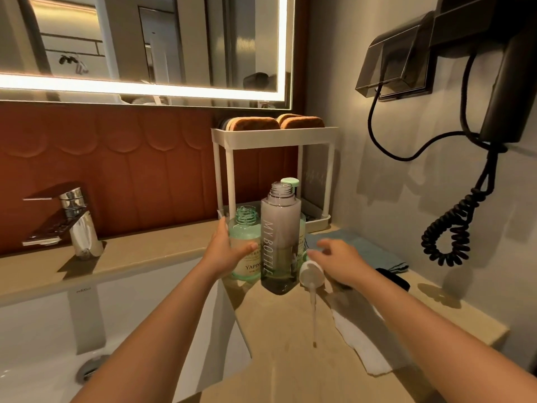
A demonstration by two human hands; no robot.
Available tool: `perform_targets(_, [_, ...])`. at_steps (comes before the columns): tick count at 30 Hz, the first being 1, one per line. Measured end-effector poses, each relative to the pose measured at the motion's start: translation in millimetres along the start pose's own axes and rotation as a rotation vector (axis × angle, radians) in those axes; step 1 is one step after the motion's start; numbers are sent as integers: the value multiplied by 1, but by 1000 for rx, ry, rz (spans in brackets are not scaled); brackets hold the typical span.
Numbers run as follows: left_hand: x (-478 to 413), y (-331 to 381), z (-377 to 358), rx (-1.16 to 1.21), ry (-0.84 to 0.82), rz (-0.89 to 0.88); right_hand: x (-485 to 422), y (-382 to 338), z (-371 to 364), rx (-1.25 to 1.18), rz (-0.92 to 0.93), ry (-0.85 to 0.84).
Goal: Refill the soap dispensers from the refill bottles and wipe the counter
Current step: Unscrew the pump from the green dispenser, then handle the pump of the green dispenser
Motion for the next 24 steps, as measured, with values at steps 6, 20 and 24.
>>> perform_targets(6, [5,2,1,91,-22,21,-42,-61,59,-107,227,197])
perform_targets(20, [18,46,34,2,152,-200,-91,-97,53,7,248,137])
perform_targets(24, [21,49,35,13,145,-197,-89,-92,65,-32,245,276])
Point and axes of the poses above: each hand's wrist, its own x-axis away from the middle knuckle, its own z-axis out of the back of the hand, y = z × x, the point moved 7 cm from there along -x, towards the middle knuckle, and after that the axes turned 12 degrees about z, right-handed, at the moved point
